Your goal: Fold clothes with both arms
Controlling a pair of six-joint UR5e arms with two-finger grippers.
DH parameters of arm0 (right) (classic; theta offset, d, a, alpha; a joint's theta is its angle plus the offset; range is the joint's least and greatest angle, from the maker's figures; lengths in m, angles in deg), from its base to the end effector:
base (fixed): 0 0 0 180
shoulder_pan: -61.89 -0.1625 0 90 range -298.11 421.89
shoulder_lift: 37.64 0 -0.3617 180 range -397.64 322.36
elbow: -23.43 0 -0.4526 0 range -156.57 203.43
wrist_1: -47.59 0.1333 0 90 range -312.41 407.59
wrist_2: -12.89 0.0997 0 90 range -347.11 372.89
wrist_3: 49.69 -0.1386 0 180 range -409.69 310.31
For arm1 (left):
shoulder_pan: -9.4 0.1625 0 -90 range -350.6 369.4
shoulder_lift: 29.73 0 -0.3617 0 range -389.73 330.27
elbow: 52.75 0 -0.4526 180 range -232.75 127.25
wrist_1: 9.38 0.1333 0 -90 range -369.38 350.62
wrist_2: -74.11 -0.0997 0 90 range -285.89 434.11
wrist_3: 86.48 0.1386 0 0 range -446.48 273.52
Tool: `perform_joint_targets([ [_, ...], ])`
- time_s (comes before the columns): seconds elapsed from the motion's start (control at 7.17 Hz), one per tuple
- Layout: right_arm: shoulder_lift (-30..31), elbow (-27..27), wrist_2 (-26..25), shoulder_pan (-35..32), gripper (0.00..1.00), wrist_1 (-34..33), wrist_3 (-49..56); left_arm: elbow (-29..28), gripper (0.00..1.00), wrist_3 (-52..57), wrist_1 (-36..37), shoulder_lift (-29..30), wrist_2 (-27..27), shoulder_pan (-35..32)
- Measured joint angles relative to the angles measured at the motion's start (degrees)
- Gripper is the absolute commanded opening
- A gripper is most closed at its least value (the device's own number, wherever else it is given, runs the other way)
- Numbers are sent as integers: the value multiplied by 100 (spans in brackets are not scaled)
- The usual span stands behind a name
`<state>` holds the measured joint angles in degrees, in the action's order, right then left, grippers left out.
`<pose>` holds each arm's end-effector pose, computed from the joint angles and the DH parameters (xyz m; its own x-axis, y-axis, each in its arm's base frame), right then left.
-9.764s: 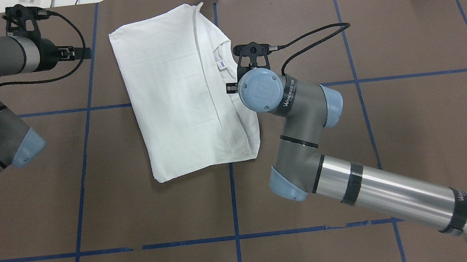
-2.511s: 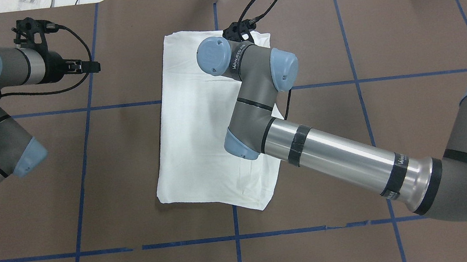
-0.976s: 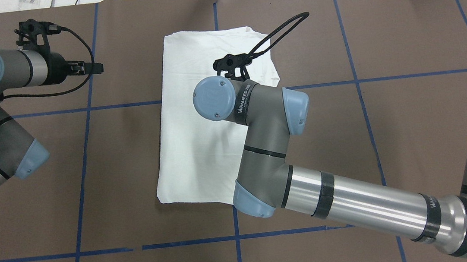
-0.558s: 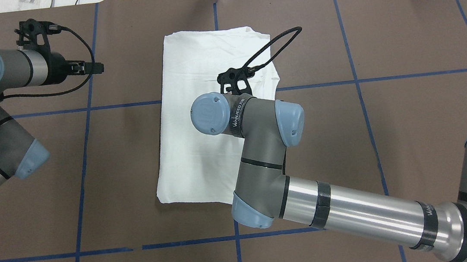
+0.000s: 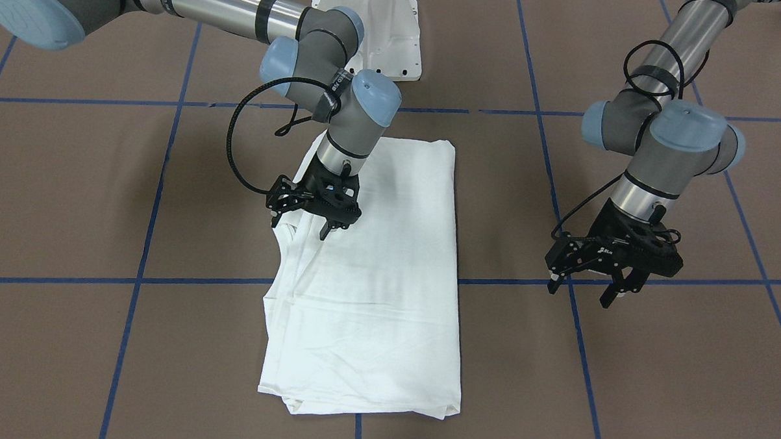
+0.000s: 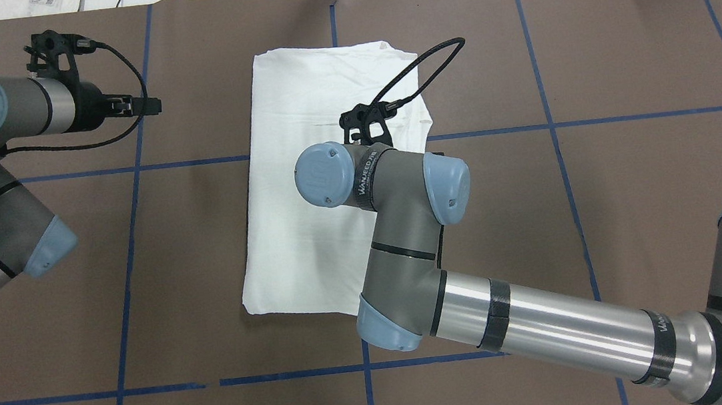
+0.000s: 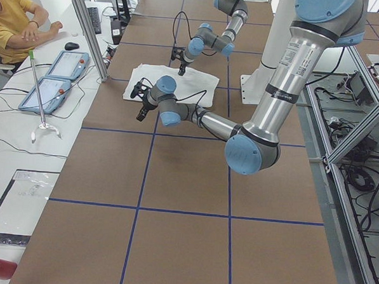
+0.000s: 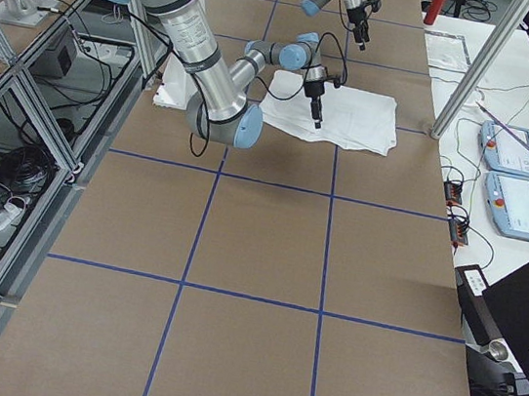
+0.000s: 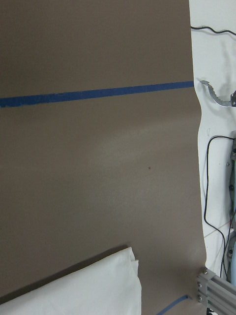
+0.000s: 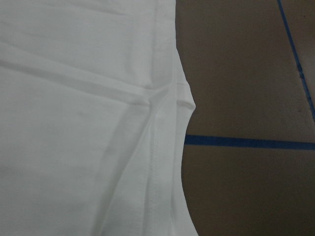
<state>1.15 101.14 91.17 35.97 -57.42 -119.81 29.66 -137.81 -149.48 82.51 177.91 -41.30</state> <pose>-0.6311 -0.4863 0.1884 0.9439 0.0886 0.3180 -0.1925 0.9302 0.3125 0.3905 -0.6354 0.3501 0.5951 0.2309 -0.7697 0.3112 0.8168 0.4857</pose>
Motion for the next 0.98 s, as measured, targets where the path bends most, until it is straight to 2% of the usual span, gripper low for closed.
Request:
perform_joint_targets([
  [0.42,34,-108,-13,-75,100,417,-38,16,100,-60,-7,0,0,26],
  [0.98,89,-239,-59,-72,100,278,5,35,100,-96,-9,0,0,60],
])
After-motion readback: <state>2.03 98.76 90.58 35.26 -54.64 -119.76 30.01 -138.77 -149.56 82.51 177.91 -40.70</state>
